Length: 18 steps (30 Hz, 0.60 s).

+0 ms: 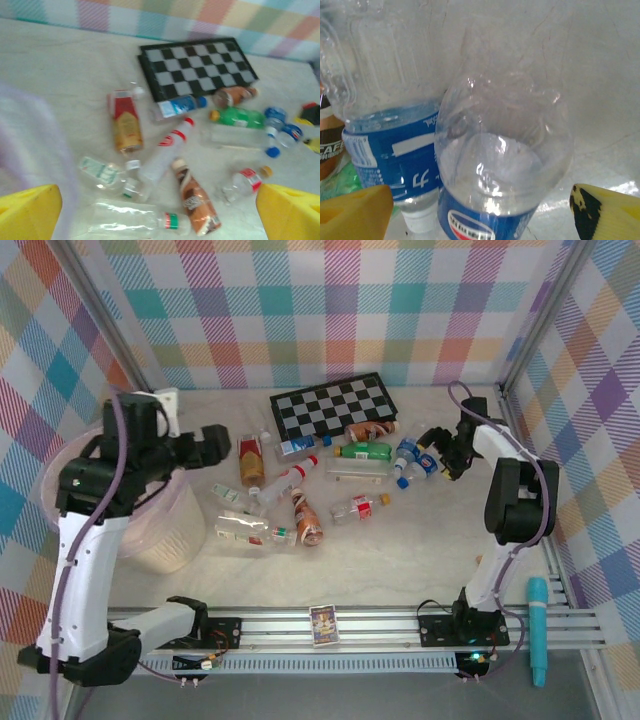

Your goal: Put the plastic bottles in the bin

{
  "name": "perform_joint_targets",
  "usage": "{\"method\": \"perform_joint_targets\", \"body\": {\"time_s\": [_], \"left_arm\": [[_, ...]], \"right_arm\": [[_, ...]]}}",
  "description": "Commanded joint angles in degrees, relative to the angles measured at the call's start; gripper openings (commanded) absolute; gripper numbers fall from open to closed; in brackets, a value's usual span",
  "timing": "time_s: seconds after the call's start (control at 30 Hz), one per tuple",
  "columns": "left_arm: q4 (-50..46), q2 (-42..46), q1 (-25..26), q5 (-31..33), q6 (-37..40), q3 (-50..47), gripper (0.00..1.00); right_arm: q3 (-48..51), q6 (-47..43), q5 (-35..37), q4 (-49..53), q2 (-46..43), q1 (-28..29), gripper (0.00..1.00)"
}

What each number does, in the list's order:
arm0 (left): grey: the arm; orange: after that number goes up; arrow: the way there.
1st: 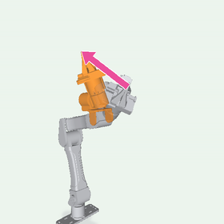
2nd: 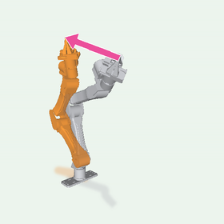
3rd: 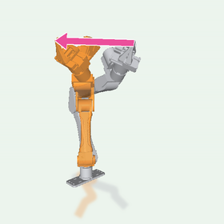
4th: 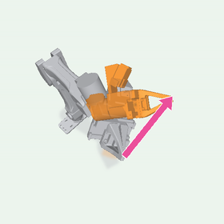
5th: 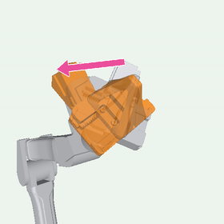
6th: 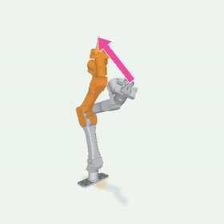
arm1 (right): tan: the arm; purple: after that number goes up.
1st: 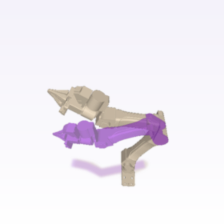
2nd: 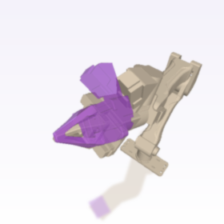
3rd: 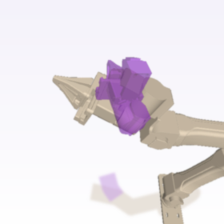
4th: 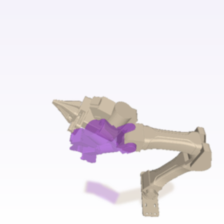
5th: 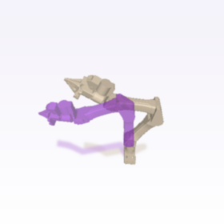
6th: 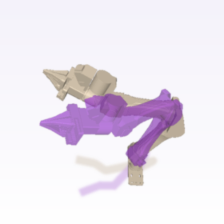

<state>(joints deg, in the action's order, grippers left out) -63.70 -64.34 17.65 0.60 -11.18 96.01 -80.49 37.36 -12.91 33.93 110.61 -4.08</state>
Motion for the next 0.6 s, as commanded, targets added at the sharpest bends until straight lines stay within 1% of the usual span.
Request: {"method": "perform_joint_targets", "body": {"time_s": [0.0,0.07,0.1,0.17,0.3,0.57], "left_arm": [[4.81,-2.35,10.34,5.4,-3.13,-3.6,0.99],[6.47,-4.34,16.08,8.19,-3.94,-4.75,0.99],[7.78,-5.09,18.26,8.54,-4.57,-5.55,0.99],[10.88,-6.11,21.61,8.41,-6.04,-7.51,0.99],[13.78,-8.01,26.97,10.02,-8.1,-10.19,0.99],[17.09,-7.34,27.8,8.38,-10.46,-16.08,0.99]], "right_arm": [[-1.8,1.88,1.24,0.51,1.79,-0.21,0.9],[-1.87,2.17,1.71,0.64,2.22,-0.45,0.89],[-1.86,2.29,2.1,0.53,2.35,-0.55,0.89],[-1.95,2.35,2.7,0.6,2.77,-0.88,0.89],[-1.78,2.34,3.48,-0.35,3.2,-2.05,0.88],[-0.91,2.78,2.22,-3.74,4.44,-2.51,0.79]]}}
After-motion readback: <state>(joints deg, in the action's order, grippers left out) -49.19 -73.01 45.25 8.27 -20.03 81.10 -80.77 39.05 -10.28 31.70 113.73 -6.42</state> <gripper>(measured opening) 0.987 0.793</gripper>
